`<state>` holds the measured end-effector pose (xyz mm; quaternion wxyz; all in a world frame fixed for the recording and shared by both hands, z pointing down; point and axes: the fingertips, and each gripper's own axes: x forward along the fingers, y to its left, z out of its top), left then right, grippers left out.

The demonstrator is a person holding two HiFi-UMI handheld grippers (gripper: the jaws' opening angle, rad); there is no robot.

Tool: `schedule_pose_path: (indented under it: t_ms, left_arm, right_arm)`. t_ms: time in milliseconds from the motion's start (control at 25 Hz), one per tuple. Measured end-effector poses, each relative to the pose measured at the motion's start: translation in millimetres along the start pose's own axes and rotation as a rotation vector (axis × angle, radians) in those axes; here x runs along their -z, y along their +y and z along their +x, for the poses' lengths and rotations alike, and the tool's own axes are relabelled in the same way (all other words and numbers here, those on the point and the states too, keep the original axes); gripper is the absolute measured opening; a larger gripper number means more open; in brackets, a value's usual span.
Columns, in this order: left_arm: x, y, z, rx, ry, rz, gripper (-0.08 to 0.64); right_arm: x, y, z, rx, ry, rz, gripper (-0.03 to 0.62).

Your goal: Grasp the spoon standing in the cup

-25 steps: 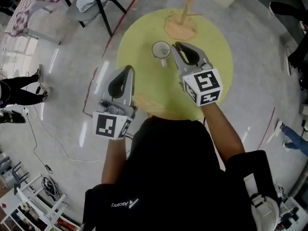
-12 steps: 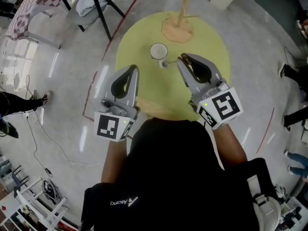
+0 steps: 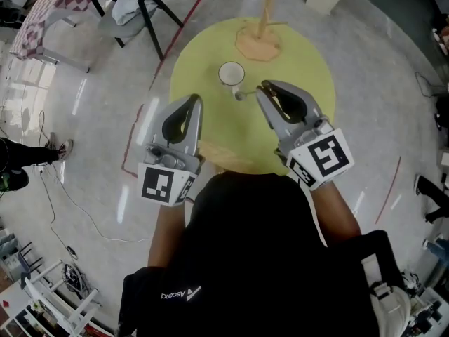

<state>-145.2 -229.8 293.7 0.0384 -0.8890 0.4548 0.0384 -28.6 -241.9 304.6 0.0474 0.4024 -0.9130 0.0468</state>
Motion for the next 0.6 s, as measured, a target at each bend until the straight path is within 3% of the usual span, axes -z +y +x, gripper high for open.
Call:
schedule_pose_path:
  t_ms: [600]
  left_arm:
    - [10.2,3.1,2.3,-0.005,0.0,-0.001,0.011]
  right_arm:
    - [9.4,-5.7,5.8,-0.001,0.004,0.002,0.049]
